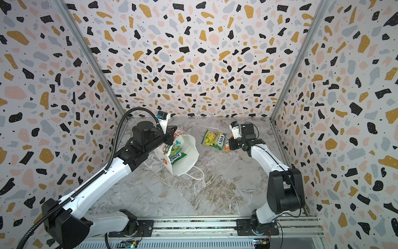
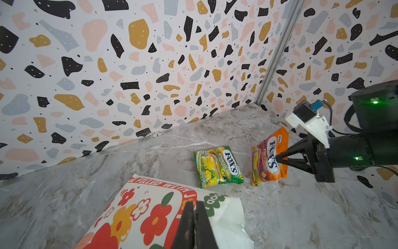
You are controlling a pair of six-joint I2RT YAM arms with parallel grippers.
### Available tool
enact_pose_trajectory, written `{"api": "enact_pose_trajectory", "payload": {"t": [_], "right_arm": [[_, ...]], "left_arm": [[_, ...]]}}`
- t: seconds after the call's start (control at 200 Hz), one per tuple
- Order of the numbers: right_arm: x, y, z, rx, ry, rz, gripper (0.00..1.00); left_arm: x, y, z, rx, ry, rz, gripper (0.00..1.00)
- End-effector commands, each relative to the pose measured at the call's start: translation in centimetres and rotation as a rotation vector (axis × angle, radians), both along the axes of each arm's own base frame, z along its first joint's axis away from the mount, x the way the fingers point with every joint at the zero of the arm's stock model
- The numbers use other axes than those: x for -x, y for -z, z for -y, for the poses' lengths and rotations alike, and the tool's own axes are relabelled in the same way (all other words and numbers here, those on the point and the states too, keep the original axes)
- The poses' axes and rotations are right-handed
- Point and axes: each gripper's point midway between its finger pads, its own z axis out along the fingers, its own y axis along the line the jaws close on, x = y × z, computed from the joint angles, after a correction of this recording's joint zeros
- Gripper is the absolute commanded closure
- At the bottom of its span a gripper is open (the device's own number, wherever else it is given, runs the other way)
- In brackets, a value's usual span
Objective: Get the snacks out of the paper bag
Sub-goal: 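Place the orange packet on the table beside the green packet, release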
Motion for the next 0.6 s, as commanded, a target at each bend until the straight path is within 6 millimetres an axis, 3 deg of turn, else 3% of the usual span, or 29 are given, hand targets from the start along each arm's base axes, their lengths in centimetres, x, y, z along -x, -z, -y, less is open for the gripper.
{"api": "enact_pose_trajectory", "payload": {"t": [0.0, 0.125, 0.41, 0.596], "right_arm": [[-2.2, -4.1, -1.7, -0.07, -0.089, 0.121, 1.0], [-3.0, -2.4, -1.2, -0.09, -0.1, 0.076, 1.0], [-3.0, 3.1, 2.7, 0.01, -0.021, -0.101, 1.0], [-3.2, 4.4, 5.0, 0.115, 0.06, -0.132, 1.0]], "left_arm": [[-0.3, -0.7, 0.2, 0.019, 0.002, 0.035, 1.0], [-0.3, -0.8, 0.2, 0.017, 0.002, 0.038, 1.0], [-0.3, -0.6, 0.2, 0.012, 0.002, 0.034, 1.0], [-0.4, -0.7, 0.2, 0.012, 0.0, 0.035, 1.0]]}}
